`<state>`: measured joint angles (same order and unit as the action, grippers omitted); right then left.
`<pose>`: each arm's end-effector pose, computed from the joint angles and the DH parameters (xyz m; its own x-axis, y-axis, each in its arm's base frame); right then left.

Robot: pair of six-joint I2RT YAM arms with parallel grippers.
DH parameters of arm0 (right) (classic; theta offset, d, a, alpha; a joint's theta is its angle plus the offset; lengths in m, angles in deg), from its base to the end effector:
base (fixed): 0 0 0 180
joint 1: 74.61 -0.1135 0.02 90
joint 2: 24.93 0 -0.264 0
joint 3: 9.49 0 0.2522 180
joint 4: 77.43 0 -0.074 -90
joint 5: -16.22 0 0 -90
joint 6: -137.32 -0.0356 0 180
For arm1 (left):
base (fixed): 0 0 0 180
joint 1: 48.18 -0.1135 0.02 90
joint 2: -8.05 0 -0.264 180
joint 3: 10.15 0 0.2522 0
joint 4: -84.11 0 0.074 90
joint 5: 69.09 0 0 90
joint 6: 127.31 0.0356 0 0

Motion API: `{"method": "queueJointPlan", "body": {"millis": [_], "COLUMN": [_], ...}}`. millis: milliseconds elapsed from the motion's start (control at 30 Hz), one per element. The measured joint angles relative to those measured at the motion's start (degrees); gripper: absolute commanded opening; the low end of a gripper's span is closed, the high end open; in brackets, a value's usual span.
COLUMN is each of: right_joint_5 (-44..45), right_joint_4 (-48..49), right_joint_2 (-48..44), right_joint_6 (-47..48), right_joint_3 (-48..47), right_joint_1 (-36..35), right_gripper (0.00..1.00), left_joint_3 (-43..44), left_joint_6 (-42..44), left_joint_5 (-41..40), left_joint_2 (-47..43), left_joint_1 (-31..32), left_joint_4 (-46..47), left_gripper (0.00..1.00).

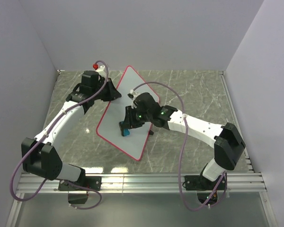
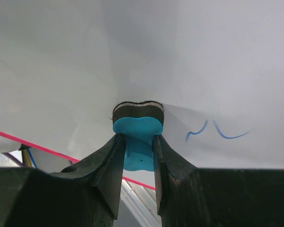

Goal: Erase the whiteboard

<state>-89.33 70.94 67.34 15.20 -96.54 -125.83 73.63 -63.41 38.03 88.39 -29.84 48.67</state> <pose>0.2232 0.2931 0.2894 -0.7889 -0.1640 -0.5922 -0.5501 0.6180 0.5616 0.2996 -0.1103 0.3316 -0.6883 -0.2148 -0.6929 0.2616 0.8175 -0.5132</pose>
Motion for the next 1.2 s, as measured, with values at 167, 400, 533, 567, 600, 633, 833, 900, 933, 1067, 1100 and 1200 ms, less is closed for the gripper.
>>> {"method": "queueJointPlan", "body": {"millis": [167, 400, 533, 567, 600, 633, 833, 900, 933, 1067, 1100, 1200], "right_joint_5": [0.2, 2.0, 2.6, 2.6, 2.6, 2.6, 3.4, 3.9, 4.2, 4.9, 5.1, 7.3], "right_joint_4": [4.1, 4.9, 5.1, 5.1, 5.1, 5.1, 5.0, 4.7, 4.5, 4.2, 4.3, 3.9], "right_joint_2": [-0.9, -0.9, -0.9, -1.0, -1.0, -1.0, -2.0, -2.3, -2.4, -2.4, -2.4, -2.3], "right_joint_6": [-0.4, -1.7, -2.0, -2.0, -1.9, -1.9, -1.2, -1.2, -1.3, -1.5, -1.6, -2.0], "right_joint_3": [6.5, 13.1, 13.7, 13.7, 13.7, 13.7, 13.7, 13.7, 13.7, 13.8, 14.1, 15.7], "right_joint_1": [2.8, 7.2, 7.3, 7.3, 7.3, 7.2, 6.6, 6.5, 6.5, 7.5, 8.3, 11.8], "right_gripper": [0.00, 0.00, 0.00, 0.00, 0.00, 0.00, 0.00, 0.00, 0.00, 0.00, 0.00, 0.00], "left_joint_3": [0.4, 0.4, 0.4, 0.4, 0.4, 0.4, 0.5, 0.5, 0.5, 0.7, 0.8, 1.2], "left_joint_6": [1.0, 1.5, 1.5, 1.5, 1.5, 1.4, 1.2, 0.9, 0.7, 0.3, 0.1, -0.1], "left_joint_5": [0.2, 0.4, 0.4, 0.4, 0.4, 0.4, 0.4, 0.4, 0.4, 0.4, 0.4, 0.5], "left_joint_2": [0.5, 0.5, 0.5, 0.5, 0.5, 0.5, 0.5, 0.5, 0.5, 0.5, 0.5, 0.5], "left_joint_1": [0.0, 0.0, -0.1, -0.1, -0.1, -0.1, -0.1, 0.0, 0.0, 0.0, 0.0, 0.3], "left_joint_4": [0.1, 0.2, 0.2, 0.2, 0.2, 0.2, 0.2, 0.2, 0.2, -0.1, -0.2, -0.4], "left_gripper": [0.00, 0.00, 0.00, 0.00, 0.01, 0.00, 0.00, 0.00, 0.00, 0.00, 0.00, 0.00]}}
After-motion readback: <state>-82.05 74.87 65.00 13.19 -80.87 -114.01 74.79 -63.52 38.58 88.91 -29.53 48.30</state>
